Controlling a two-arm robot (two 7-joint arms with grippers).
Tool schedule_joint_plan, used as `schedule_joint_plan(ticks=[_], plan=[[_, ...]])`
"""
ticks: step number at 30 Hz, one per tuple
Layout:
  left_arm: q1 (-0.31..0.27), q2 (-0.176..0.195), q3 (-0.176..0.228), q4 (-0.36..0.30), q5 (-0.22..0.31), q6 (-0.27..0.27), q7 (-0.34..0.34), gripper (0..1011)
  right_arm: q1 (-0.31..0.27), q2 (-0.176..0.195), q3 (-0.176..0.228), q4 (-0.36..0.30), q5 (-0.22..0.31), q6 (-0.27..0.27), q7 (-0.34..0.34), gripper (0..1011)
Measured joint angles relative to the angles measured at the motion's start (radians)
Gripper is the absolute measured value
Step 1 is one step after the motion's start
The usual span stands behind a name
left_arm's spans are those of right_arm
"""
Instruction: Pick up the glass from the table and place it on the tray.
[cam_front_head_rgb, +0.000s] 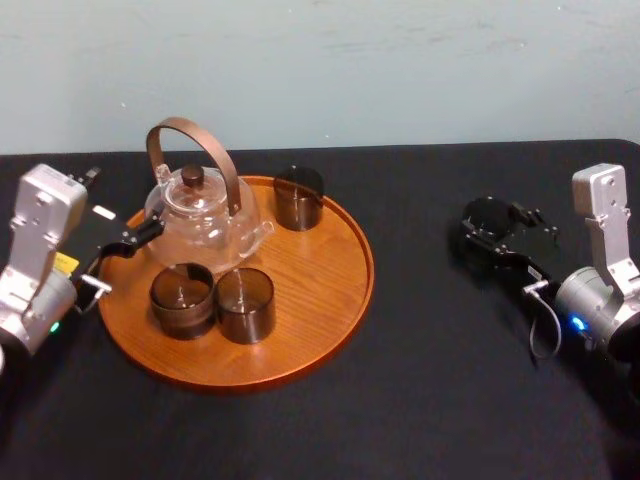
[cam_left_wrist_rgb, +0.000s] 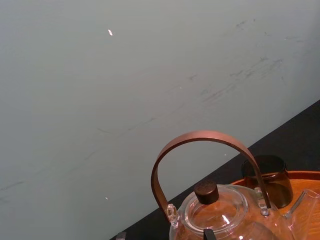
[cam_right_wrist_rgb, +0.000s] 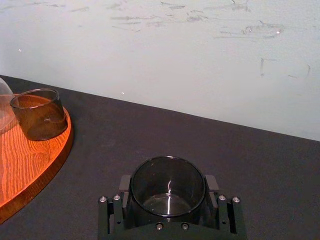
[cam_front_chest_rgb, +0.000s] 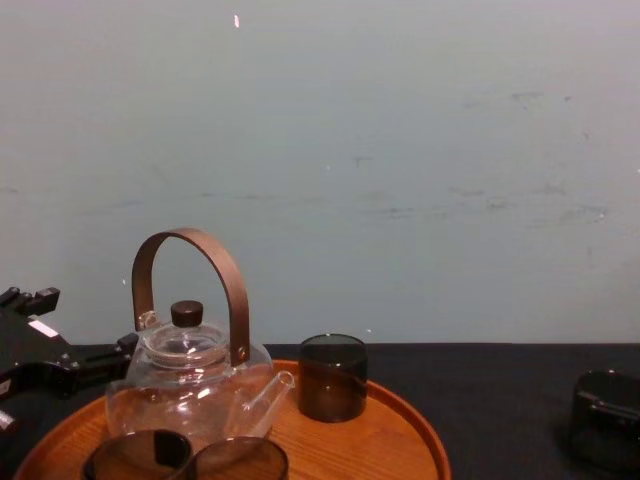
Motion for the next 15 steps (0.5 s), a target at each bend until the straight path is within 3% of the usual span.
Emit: schedule_joint_plan(ticks=[15], plan=[[0.0, 0.0, 0.0, 0.0, 0.0, 0.0, 0.0, 1001, -0.001, 0.0, 0.0, -0.001, 0.0, 0.0, -0.001, 900]])
